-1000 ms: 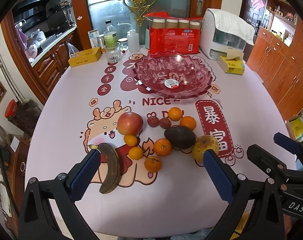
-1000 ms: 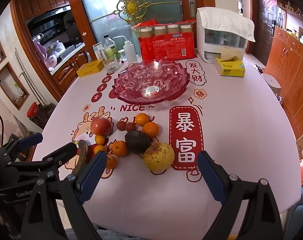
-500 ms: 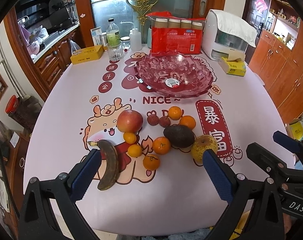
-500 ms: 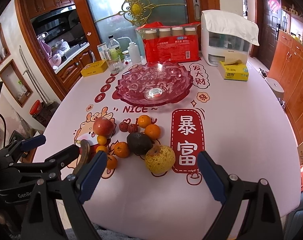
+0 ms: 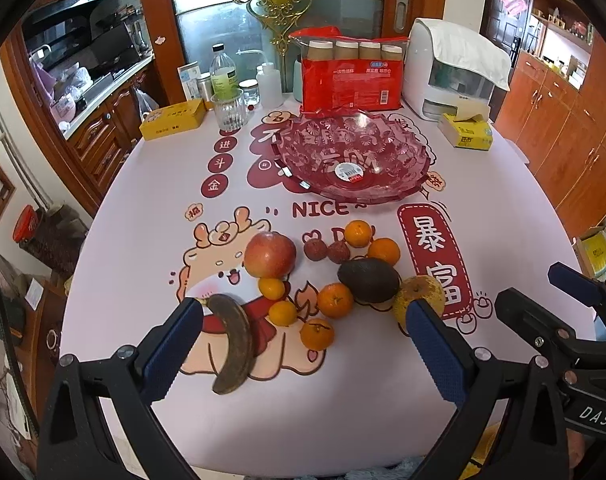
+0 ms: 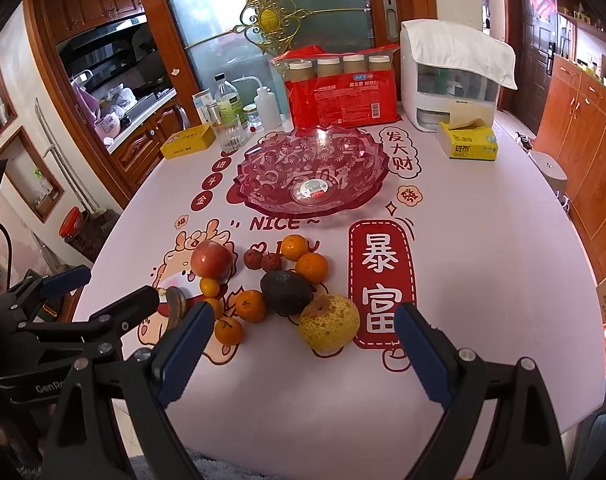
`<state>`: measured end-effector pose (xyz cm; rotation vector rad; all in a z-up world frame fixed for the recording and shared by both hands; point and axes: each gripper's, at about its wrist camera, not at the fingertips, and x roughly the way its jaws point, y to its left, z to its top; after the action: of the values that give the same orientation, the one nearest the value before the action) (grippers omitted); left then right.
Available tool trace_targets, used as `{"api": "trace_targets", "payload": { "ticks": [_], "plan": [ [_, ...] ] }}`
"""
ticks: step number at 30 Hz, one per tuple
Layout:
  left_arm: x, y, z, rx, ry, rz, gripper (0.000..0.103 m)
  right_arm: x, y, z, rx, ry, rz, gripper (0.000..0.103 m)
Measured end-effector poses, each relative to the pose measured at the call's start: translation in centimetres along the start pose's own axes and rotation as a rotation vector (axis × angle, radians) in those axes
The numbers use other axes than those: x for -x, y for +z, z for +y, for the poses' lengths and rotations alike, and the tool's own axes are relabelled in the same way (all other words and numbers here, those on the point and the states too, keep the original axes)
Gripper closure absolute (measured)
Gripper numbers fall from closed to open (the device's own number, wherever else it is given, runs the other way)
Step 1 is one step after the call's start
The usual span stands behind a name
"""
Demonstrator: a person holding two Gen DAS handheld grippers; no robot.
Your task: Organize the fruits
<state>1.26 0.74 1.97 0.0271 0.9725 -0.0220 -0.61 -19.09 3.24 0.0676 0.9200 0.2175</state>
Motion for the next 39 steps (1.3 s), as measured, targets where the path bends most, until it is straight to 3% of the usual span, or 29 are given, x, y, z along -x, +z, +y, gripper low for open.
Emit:
{"api": "trace_targets", "payload": {
  "ticks": [8,21,28,33,39],
  "plan": [
    [-0.7,1.6,2.3,-0.023,-0.014,0.006,0.002,-0.4,0.6,1.1,-0.051,-0.035,-0.015,0.011],
    [-1.7,4.9,5.0,-0.148,-0.043,-0.034,0.002,-1.5,1.4,1.4,-0.143,-0.116,-0.027,0.011],
    [-5.8,6.0,7.4,-0.152,-0.068,0.058,0.002,-3.7,0.6,0.2,-0.210,-0.136,0.036,0.012],
    [-9.6,6.0,8.6,-0.137,-0.113,0.140,0.002,-6.0,-0.4,-1.0,-0.270,-0.138,0.092,0.018],
    [-14.1,5.9,8.2,-0.146,-0.151,0.224,0.002,-8.8,-1.4,-2.5,-0.323,-0.163,0.163,0.019]
  ]
}}
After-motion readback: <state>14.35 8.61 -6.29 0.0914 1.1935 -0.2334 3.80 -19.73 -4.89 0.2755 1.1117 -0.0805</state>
